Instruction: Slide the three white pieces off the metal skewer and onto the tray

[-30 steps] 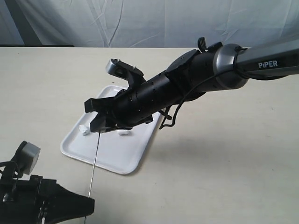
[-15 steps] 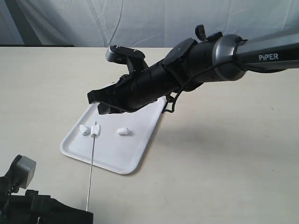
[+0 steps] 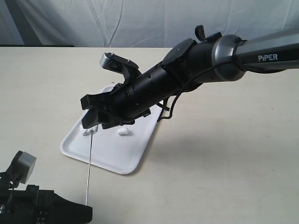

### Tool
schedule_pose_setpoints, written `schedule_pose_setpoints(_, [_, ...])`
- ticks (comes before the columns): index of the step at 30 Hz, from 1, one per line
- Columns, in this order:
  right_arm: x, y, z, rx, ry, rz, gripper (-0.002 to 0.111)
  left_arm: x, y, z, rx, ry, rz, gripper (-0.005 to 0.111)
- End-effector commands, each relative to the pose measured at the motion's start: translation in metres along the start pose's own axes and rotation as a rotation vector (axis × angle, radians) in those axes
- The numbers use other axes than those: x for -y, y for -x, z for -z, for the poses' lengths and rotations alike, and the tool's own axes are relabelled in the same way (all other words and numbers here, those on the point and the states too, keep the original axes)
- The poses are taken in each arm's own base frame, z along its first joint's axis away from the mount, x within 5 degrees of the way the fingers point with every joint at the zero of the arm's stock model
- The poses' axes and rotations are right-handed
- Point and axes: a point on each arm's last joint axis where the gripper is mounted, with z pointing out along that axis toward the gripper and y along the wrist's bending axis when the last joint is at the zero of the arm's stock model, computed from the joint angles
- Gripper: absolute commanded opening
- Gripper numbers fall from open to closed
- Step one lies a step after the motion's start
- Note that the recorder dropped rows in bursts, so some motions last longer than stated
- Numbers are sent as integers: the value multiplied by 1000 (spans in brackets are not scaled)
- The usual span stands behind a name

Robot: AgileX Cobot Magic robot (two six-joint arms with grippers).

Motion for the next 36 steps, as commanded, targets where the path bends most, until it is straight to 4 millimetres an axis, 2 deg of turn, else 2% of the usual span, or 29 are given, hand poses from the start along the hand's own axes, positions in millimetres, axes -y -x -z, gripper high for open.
schedule_pose_setpoints(1, [-3,-1,1,-14,22,3,38,5,0,0,-9,-51,-15,0])
schedule_pose_setpoints(5, [-3,-1,1,-15,23,3,26,5,-2,0,-28,-54,-24,0])
schedule_pose_setpoints(17, [0,4,1,32,-19,3,25,8,-8,1,-91,-95,-49,0])
schedule_pose_setpoints(24, [-2,1,1,7,3,27,23,9,-3,0,-41,-96,-27,0])
schedule_pose_setpoints(26, [-2,1,1,8,2,29,26,9,-3,0,-41,-96,-27,0])
schedule_pose_setpoints(31, [-2,1,1,4,8,27,50,9,-2,0,-23,-94,-22,0])
schedule_pose_setpoints(34, [-2,1,1,0,10,11,51,9,1,0,12,-95,-25,0])
schedule_pose_setpoints(36, [-3,0,1,-5,15,10,44,9,1,0,12,-95,-27,0])
